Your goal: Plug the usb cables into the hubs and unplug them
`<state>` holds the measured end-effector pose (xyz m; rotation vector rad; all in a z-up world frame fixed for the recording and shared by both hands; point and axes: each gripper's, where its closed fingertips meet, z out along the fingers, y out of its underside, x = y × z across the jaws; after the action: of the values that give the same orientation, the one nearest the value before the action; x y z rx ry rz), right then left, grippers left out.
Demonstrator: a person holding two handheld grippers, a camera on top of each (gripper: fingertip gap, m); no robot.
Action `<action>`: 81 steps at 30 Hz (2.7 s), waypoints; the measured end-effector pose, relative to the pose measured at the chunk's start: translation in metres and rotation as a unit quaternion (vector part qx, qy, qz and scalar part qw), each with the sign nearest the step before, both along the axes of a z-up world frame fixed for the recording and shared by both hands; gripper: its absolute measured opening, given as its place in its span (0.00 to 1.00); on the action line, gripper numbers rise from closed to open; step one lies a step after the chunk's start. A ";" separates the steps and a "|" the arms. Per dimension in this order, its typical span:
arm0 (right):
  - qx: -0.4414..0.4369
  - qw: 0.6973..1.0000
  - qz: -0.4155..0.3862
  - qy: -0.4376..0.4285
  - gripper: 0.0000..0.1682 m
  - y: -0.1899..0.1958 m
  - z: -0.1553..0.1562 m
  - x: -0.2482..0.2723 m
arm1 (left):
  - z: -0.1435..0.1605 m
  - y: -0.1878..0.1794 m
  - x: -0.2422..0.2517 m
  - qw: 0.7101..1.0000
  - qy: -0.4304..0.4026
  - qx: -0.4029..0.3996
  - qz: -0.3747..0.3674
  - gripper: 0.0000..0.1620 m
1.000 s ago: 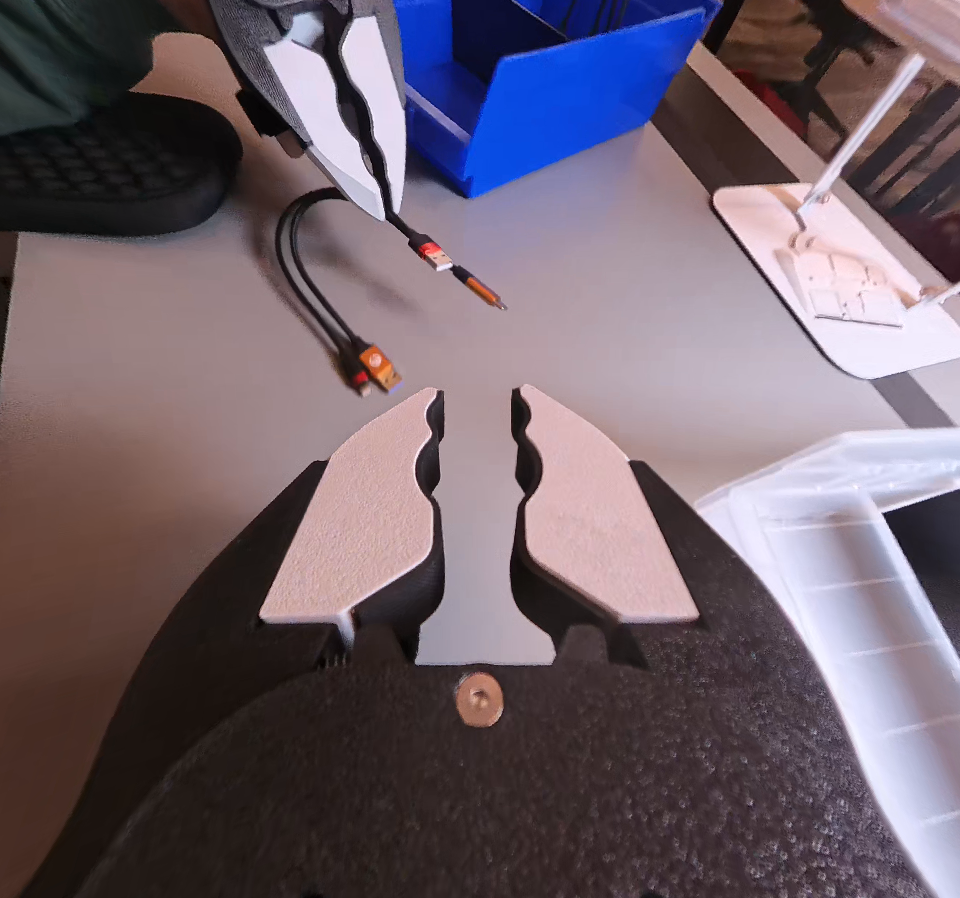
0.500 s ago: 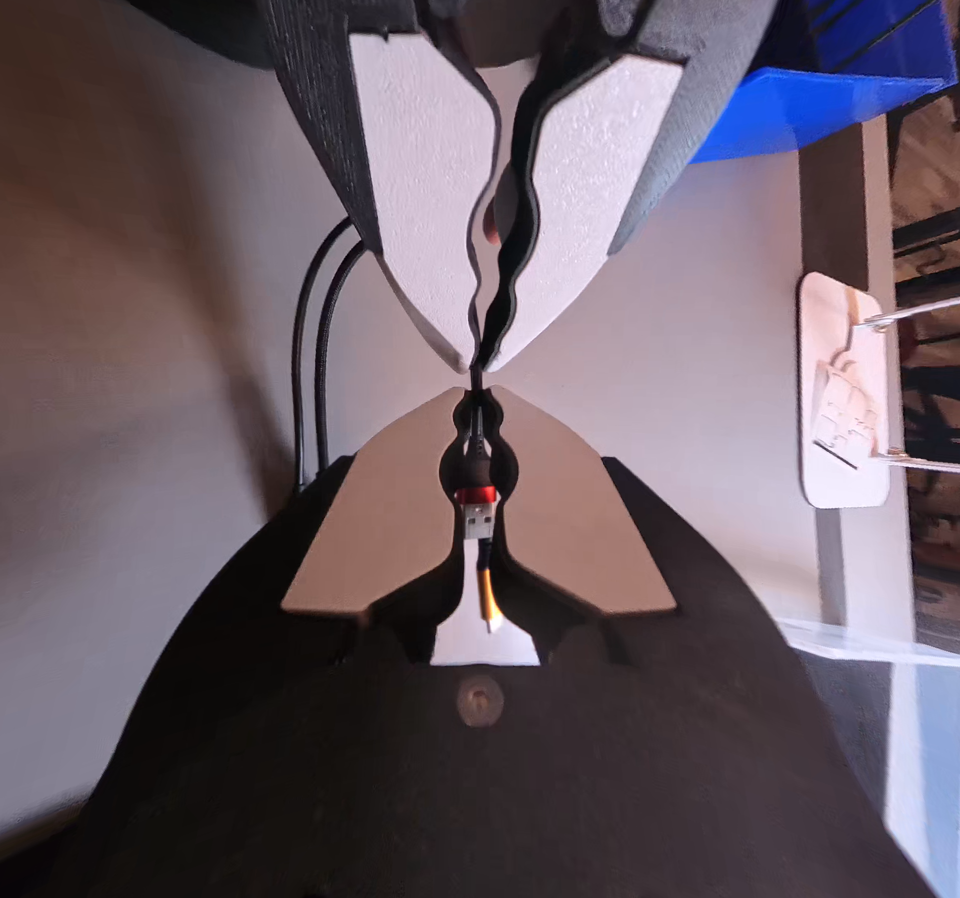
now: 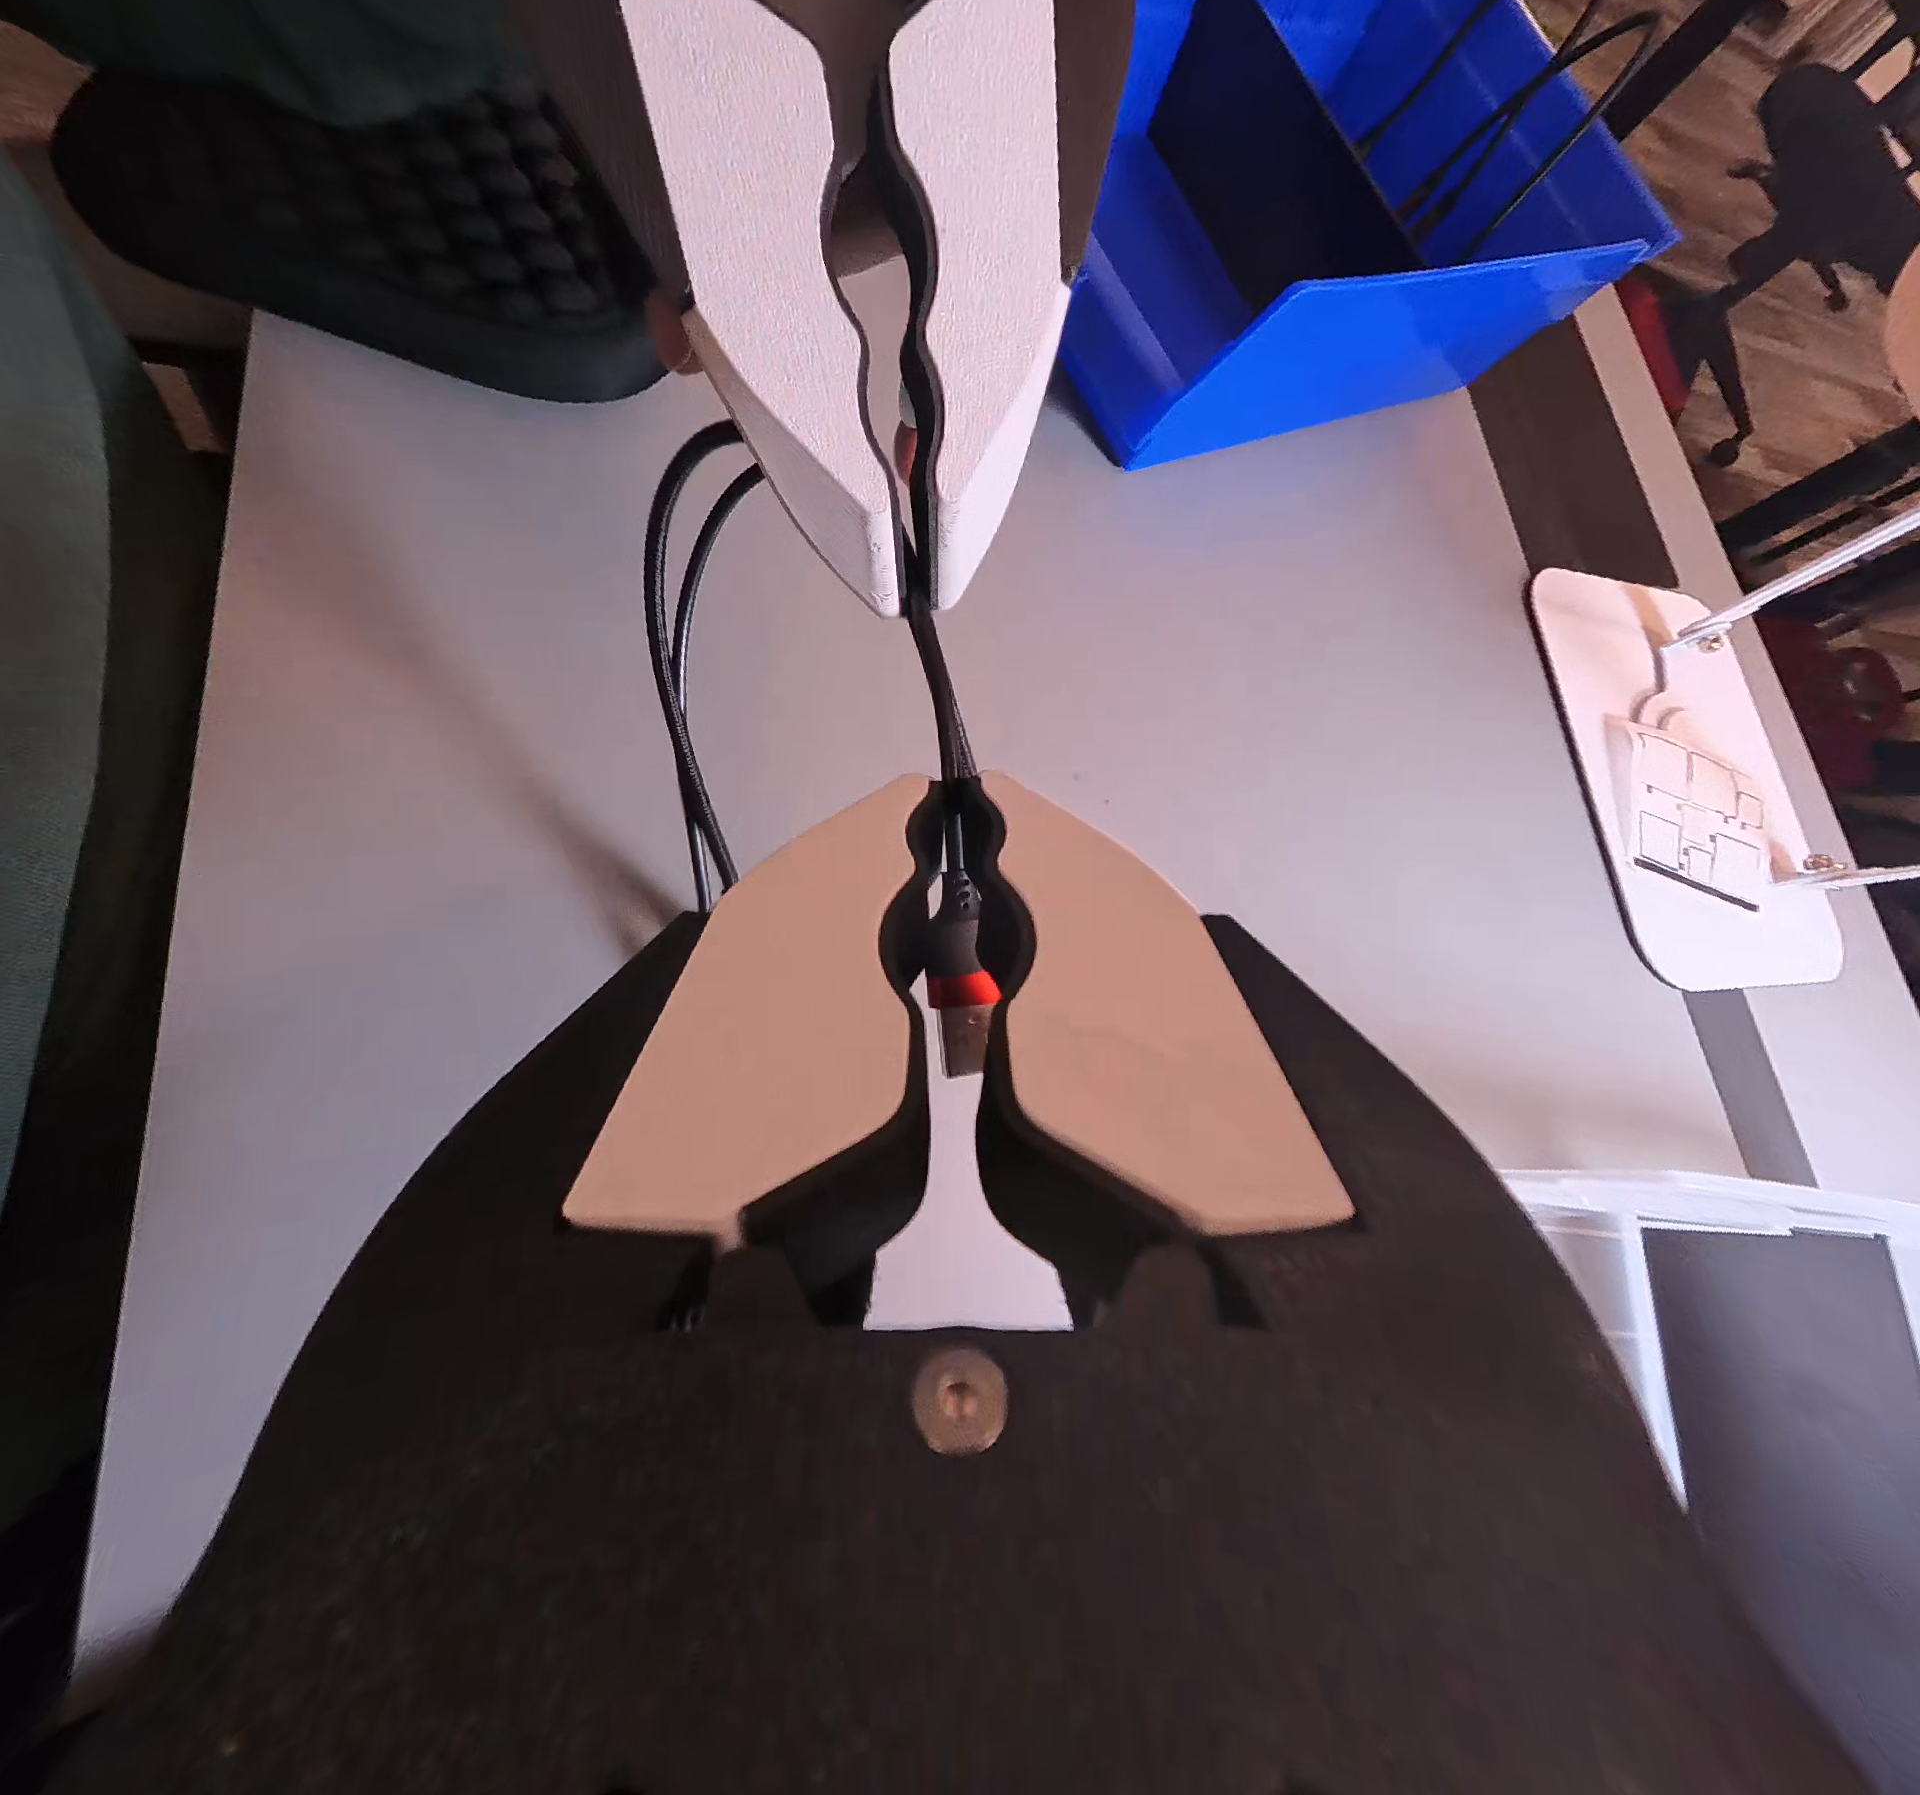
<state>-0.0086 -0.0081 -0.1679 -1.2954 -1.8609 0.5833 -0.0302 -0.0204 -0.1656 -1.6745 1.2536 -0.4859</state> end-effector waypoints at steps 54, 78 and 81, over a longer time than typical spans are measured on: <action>-0.042 0.919 -0.328 0.215 0.20 0.194 0.054 0.103 | 0.069 0.083 -0.197 0.925 -0.176 0.098 0.323 0.19; -0.102 0.928 -0.284 0.217 0.16 0.101 -0.012 0.095 | -0.012 0.228 -0.390 0.865 0.096 -0.097 0.484 0.03; -0.116 0.929 -0.274 0.219 0.15 0.100 -0.013 0.090 | 0.039 0.214 -0.378 0.876 0.073 -0.040 0.475 0.03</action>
<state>0.0818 0.0924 -0.1808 -1.6001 -1.0235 0.7244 -0.4082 0.1936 -0.1262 -2.1733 0.3729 0.2037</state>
